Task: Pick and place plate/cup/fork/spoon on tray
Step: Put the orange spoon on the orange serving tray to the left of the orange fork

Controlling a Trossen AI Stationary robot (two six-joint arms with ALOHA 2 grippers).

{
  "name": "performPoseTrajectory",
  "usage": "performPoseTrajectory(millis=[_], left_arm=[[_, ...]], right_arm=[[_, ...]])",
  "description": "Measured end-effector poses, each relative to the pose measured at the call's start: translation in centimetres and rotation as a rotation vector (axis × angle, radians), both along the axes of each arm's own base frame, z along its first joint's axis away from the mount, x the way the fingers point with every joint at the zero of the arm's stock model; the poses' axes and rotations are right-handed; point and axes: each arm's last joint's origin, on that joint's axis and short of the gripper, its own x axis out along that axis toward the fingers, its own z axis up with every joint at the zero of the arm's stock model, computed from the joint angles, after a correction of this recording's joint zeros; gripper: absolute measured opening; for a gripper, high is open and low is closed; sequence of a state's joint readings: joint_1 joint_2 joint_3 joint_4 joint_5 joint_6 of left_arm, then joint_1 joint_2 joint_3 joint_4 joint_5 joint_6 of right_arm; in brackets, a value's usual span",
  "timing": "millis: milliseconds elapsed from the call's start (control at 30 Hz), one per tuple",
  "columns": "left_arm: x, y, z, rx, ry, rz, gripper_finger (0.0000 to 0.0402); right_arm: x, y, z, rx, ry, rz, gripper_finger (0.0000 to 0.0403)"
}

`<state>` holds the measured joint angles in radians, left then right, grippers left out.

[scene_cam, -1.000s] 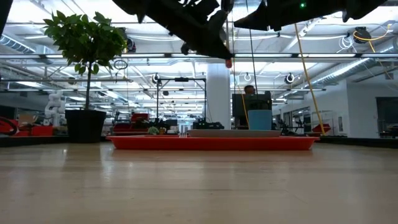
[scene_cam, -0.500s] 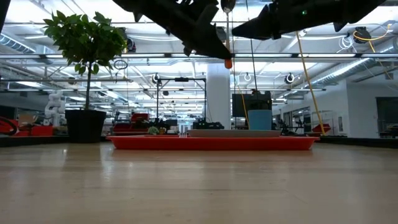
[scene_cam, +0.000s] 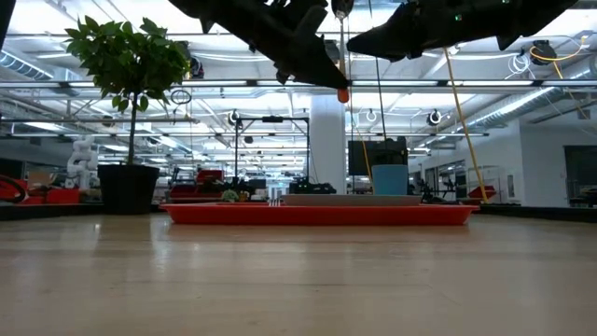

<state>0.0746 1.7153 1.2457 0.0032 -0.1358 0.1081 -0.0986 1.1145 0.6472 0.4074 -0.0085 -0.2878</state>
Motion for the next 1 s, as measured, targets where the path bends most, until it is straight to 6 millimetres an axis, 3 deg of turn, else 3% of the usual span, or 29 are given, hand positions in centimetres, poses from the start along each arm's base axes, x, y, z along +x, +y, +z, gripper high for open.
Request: performPoseTrajectory(millis=[400, 733, 867, 1000], left_arm=[[0.3, -0.4, 0.5, -0.014, -0.063, -0.094, 0.001], [0.4, -0.4, 0.6, -0.007, -0.07, -0.1, 0.0016], [0.4, -0.4, 0.6, -0.007, -0.075, -0.1, 0.0007], [0.4, -0.4, 0.7, -0.039, -0.093, -0.067, 0.0045]], right_arm=[[0.0, 0.0, 0.1, 0.018, -0.008, -0.004, 0.008], [1.0, 0.0, -0.8, 0.018, 0.001, 0.019, 0.0007], [1.0, 0.0, -0.7, 0.018, -0.006, 0.02, 0.001], [0.9, 0.0, -0.6, 0.014, -0.01, 0.019, 0.0003]])
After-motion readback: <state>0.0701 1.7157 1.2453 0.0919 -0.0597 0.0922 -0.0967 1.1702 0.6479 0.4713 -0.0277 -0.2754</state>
